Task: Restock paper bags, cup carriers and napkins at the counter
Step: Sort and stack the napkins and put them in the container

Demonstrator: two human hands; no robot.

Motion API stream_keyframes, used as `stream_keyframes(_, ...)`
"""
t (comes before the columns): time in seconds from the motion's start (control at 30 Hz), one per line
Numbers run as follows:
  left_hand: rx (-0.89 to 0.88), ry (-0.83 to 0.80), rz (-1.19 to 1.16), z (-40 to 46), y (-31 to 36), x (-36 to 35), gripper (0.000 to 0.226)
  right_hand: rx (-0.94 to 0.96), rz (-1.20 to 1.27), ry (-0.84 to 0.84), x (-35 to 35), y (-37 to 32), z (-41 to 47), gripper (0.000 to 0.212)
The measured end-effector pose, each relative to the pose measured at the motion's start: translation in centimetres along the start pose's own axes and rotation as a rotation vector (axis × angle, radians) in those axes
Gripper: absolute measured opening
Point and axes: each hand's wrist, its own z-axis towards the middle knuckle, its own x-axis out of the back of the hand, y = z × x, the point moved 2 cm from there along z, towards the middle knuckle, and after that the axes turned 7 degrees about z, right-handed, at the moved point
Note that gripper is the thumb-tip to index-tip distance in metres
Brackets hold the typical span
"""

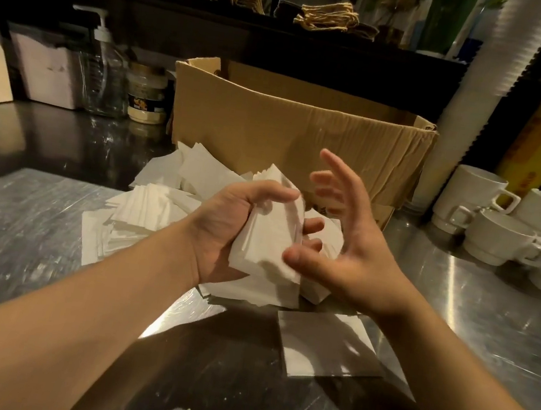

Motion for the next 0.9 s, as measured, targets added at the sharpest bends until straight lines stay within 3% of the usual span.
stream_keyframes(0.07,-0.025,0.041,0.046,0.0,-0.1,-0.2,0.053,0.008,-0.074,-0.116,-0.2,-0.2,-0.1,0.124)
stream_keyframes(0.17,-0.061,0.066,0.058,0.0,-0.1,-0.7,0.034,-0.044,-0.070,-0.206,-0.8,-0.8,-0.1,0.127)
stream_keyframes(0.5,0.014,0.037,0.046,0.2,-0.3,-0.4,0.047,0.002,-0.020,-0.210,-0.5,-0.6,-0.2,0.118)
stream_keyframes(0.6,0.032,0.012,0.006,0.2,-0.1,-0.3,0.061,0.033,0.061,-0.024,0.4,0.0,0.2,0.086)
stream_keyframes(0.77,0.014,0.020,-0.077,0.0,0.3,-0.1,0.053,-0.044,0.181,0.421,3.0,1.0,0.7,0.031)
stream_keyframes(0.9,-0.008,0.038,-0.116,0.1,0.4,0.4,0.062,-0.232,0.095,0.538,4.1,2.7,0.8,0.013)
